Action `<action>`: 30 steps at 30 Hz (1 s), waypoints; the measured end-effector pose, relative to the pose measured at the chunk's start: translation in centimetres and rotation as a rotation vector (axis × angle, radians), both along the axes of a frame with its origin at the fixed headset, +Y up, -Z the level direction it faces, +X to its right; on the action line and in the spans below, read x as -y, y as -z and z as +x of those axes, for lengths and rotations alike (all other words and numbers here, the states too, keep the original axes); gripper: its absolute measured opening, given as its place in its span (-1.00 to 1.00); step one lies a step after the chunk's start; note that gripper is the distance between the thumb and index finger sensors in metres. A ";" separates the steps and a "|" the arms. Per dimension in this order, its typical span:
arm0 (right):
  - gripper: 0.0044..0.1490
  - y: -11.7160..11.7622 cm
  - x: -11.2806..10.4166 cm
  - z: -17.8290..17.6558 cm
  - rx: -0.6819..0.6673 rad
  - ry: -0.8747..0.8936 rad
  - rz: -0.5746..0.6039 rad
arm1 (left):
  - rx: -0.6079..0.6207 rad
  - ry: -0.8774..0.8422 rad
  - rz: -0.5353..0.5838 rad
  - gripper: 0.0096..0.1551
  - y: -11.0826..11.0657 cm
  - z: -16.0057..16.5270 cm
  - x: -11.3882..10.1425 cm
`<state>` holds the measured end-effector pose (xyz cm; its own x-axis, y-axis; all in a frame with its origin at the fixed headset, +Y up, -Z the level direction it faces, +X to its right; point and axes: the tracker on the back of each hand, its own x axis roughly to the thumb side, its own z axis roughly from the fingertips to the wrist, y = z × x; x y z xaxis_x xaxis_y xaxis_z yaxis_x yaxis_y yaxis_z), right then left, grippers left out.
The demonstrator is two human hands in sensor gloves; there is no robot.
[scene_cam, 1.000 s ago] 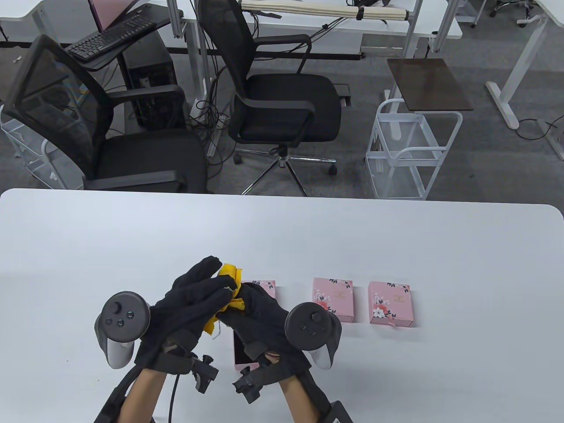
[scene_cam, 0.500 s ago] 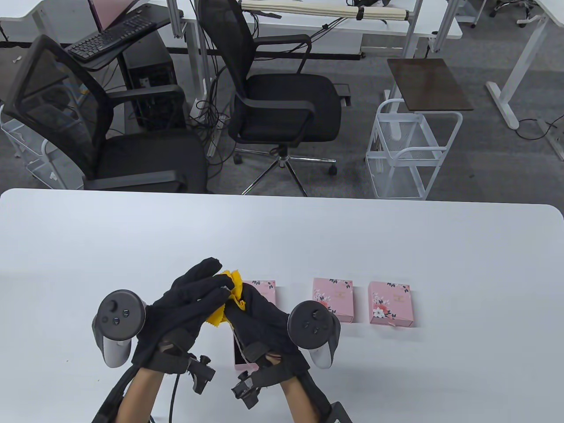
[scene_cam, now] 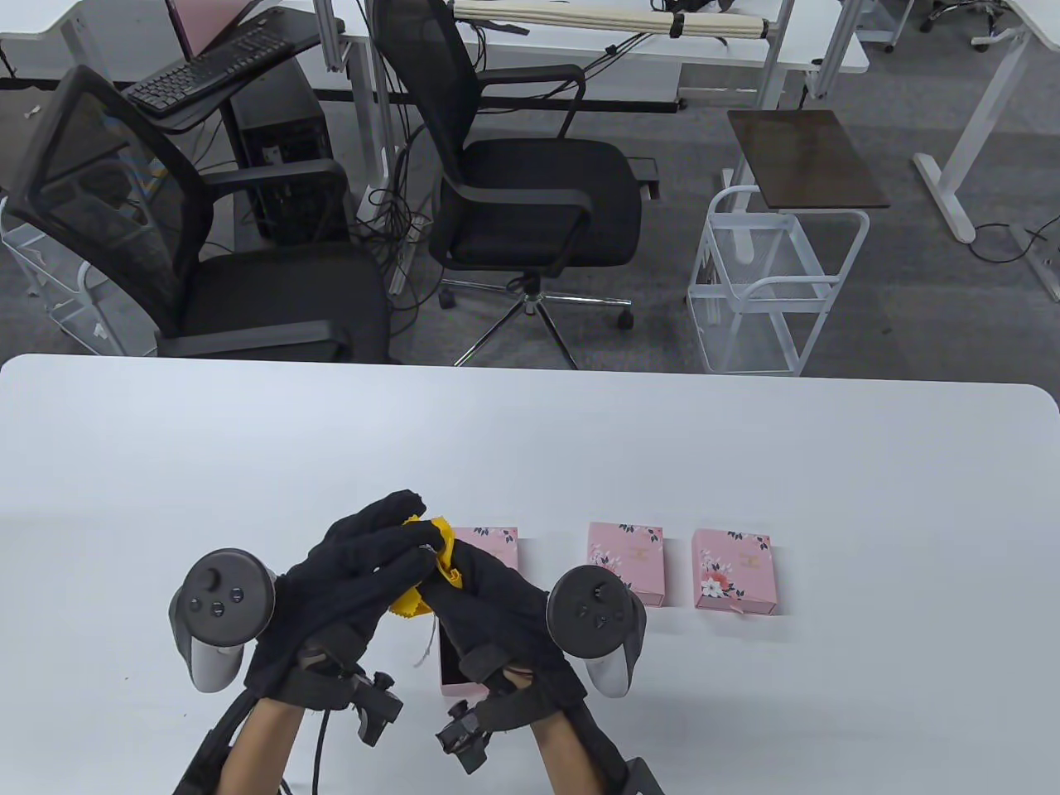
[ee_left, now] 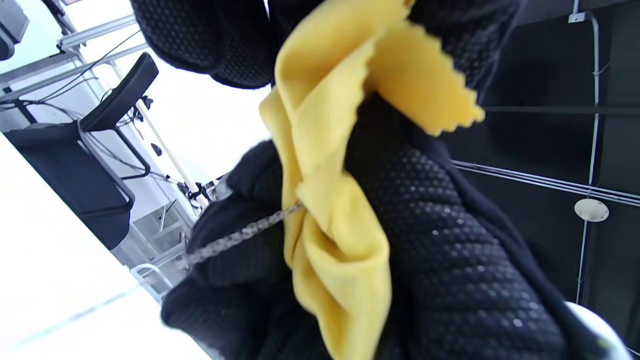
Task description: Dust necklace
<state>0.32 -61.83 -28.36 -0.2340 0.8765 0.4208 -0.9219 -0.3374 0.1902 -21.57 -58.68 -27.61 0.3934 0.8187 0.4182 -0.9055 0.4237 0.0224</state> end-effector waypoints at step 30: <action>-0.54 -0.7 -0.7 -0.2 0.061 -0.101 0.097 | -0.054 -0.014 0.094 -0.65 -0.9 -0.3 -0.5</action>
<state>0.10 -61.14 -27.62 -0.3465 0.8034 0.4842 -0.8914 -0.4427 0.0967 -21.82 -58.16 -26.76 0.4063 0.7827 0.4716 -0.9078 0.4046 0.1106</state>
